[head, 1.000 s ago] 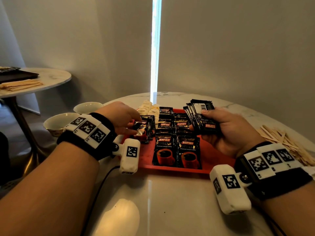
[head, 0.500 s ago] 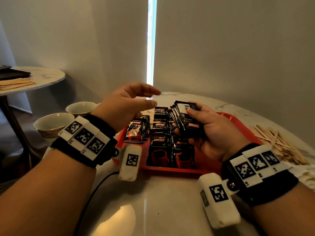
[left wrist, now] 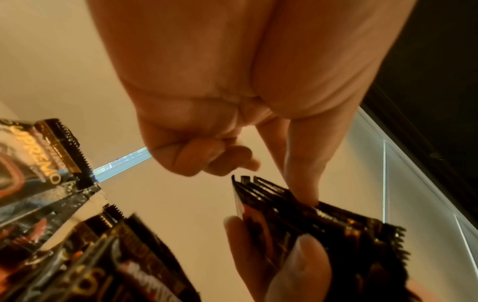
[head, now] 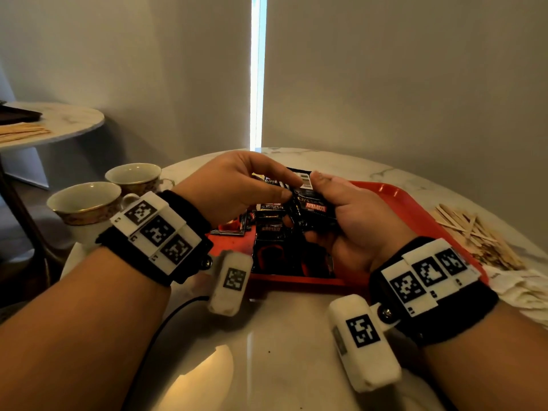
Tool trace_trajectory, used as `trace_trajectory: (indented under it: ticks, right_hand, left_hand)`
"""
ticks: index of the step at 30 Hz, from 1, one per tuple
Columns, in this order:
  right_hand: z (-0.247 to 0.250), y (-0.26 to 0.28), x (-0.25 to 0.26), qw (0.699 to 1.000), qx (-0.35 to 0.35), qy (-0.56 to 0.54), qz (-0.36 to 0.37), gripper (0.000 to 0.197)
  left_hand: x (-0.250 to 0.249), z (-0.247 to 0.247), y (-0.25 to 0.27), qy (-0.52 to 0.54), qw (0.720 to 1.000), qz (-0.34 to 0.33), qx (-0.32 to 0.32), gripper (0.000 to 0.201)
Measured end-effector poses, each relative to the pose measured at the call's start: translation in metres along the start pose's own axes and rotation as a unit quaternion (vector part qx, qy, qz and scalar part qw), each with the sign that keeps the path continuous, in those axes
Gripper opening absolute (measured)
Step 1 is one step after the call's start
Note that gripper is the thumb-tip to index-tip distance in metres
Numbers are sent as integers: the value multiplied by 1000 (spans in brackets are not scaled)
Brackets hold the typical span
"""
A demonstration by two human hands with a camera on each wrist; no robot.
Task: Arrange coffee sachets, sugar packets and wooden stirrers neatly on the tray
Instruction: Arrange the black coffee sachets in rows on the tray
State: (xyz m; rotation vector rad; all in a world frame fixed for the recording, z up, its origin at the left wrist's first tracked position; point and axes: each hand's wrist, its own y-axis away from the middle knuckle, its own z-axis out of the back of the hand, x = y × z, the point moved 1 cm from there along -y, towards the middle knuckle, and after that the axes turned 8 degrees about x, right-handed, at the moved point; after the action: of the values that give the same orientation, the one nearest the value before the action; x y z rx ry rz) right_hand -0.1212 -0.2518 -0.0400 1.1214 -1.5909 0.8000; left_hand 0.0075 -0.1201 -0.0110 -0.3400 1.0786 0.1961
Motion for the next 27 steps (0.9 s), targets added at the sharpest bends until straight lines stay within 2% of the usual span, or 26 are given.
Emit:
trace_trajectory:
  ticks: [5, 12, 17, 27]
  right_hand:
    - [-1, -1, -1, 1000, -8, -1, -8, 42]
    - [-2, 1, 1, 1000, -3, -5, -8, 40]
    - [-2, 2, 2, 1000, 2, -19, -1, 35]
    - [2, 0, 4, 1000, 6, -19, 5, 35]
  left_hand:
    - [3, 1, -2, -10, 1000, 3, -2, 30]
    - [6, 1, -4, 2, 999, 2, -33, 30]
    - [4, 1, -2, -15, 998, -3, -64, 21]
    - [1, 4, 0, 2, 997, -8, -72, 25]
